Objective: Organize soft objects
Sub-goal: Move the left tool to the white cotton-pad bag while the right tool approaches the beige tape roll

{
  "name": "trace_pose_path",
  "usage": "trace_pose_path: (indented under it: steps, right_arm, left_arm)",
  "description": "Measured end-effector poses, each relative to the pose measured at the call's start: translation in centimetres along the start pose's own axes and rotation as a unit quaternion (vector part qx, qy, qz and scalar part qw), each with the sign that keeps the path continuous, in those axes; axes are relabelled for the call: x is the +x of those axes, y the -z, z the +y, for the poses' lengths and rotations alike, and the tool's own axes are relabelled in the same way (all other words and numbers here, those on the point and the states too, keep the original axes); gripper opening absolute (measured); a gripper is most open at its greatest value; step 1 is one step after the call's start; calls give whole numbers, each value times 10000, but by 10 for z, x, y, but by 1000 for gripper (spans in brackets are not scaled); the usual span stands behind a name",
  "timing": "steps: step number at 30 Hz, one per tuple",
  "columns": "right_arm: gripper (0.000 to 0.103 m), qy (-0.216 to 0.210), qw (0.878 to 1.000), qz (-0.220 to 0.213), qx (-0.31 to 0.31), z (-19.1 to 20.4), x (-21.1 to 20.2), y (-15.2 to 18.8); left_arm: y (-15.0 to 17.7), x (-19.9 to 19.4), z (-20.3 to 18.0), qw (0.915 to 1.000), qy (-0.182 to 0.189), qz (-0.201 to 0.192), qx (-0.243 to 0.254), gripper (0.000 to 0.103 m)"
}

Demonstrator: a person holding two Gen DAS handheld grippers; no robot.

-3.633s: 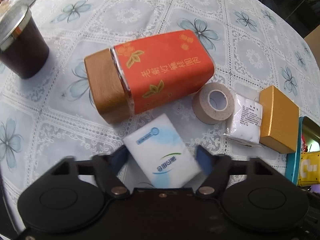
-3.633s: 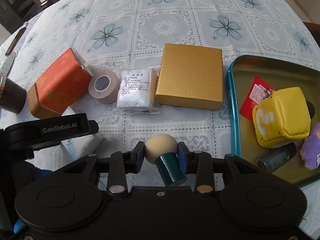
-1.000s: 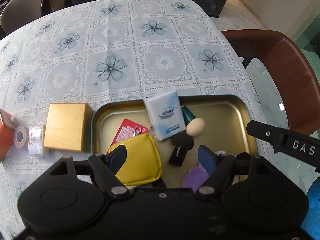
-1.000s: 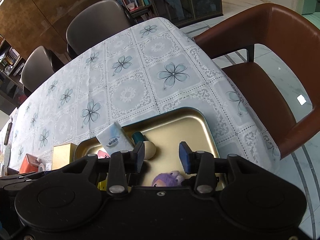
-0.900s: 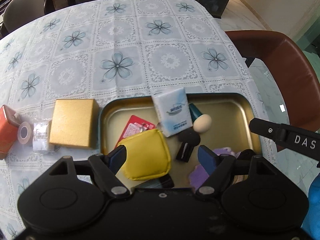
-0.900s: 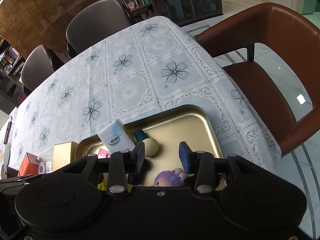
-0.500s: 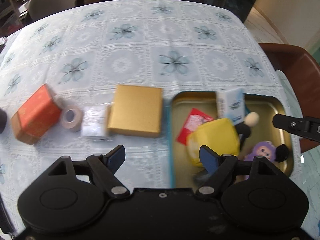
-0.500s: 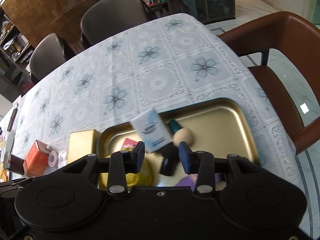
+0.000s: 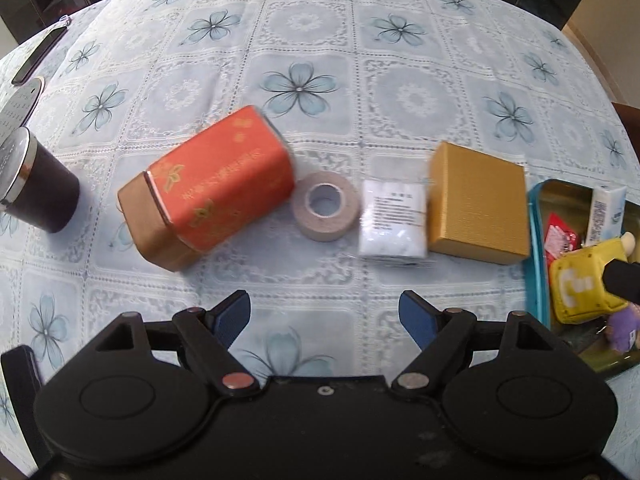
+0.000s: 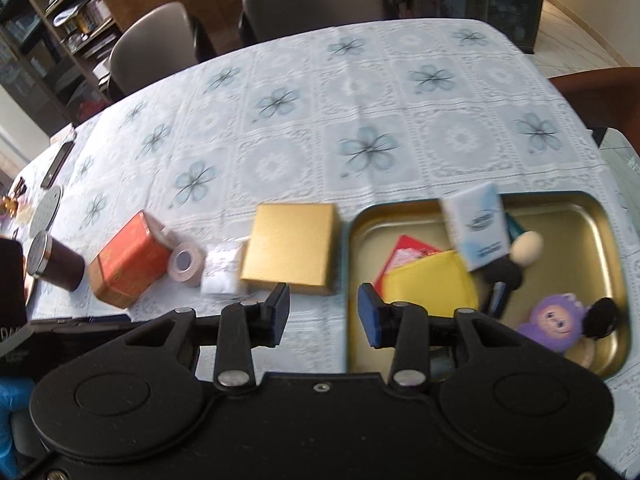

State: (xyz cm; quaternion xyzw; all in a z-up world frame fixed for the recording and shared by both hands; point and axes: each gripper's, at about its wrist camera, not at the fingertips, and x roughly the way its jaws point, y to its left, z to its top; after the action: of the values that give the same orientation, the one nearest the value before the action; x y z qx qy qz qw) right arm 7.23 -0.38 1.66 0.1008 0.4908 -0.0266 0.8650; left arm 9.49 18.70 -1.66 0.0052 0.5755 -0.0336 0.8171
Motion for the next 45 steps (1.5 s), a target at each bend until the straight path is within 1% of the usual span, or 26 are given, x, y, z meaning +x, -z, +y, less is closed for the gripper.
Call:
trace_pose_path:
  steps: [7, 12, 16, 21, 24, 25, 28, 31, 33, 36, 38, 40, 41, 43, 45]
  right_arm:
    - [41, -117, 9997, 199, 74, 45, 34, -2]
    - [41, 29, 9999, 159, 25, 72, 64, -21]
    - [39, 149, 9994, 272, -174, 90, 94, -39]
    - [39, 477, 9963, 369, -616, 107, 126, -56]
    - [37, 885, 9887, 426, -1128, 119, 144, -59]
    - [35, 969, 9857, 426, -1314, 122, 148, -57]
    - [34, 1060, 9773, 541, -1753, 131, 150, -46]
    - [34, 911, 9688, 629, -2219, 139, 145, -26]
    - [35, 795, 9644, 710, -2422, 143, 139, -12]
    - [35, 493, 9605, 927, -2577, 143, 127, 4]
    - [35, 147, 9593, 1192, -2556, 141, 121, 8]
    - [35, -128, 9629, 1323, -2347, 137, 116, 6]
    - [35, -263, 9673, 1295, -2165, 134, 111, 3]
    - [35, -397, 9769, 1121, -1774, 129, 106, -9]
    - [37, -346, 9842, 890, -1494, 127, 107, -23]
  left_arm:
    - [-4, 10, 27, 9995, 197, 84, 223, 80]
    - [7, 15, 44, 9991, 220, 177, 332, 80]
    - [20, 16, 57, 9988, 301, 244, 308, 80]
    - [36, 19, 70, 9988, 329, 324, 173, 80]
    - [44, 20, 78, 9987, 337, 386, 39, 80]
    - [47, 20, 81, 9986, 339, 399, -6, 80]
    - [52, 20, 90, 9985, 318, 418, -168, 80]
    - [54, 20, 99, 9979, 338, 449, -320, 80]
    - [54, 19, 103, 9979, 318, 438, -366, 80]
    - [56, 16, 110, 9979, 282, 409, -405, 80]
    - [56, 16, 113, 9977, 282, 430, -452, 80]
    - [56, 16, 116, 9974, 284, 447, -498, 80]
    - [57, 16, 116, 9973, 283, 448, -512, 80]
    - [57, 14, 116, 9972, 293, 436, -529, 80]
    - [56, 14, 114, 9972, 300, 437, -536, 80]
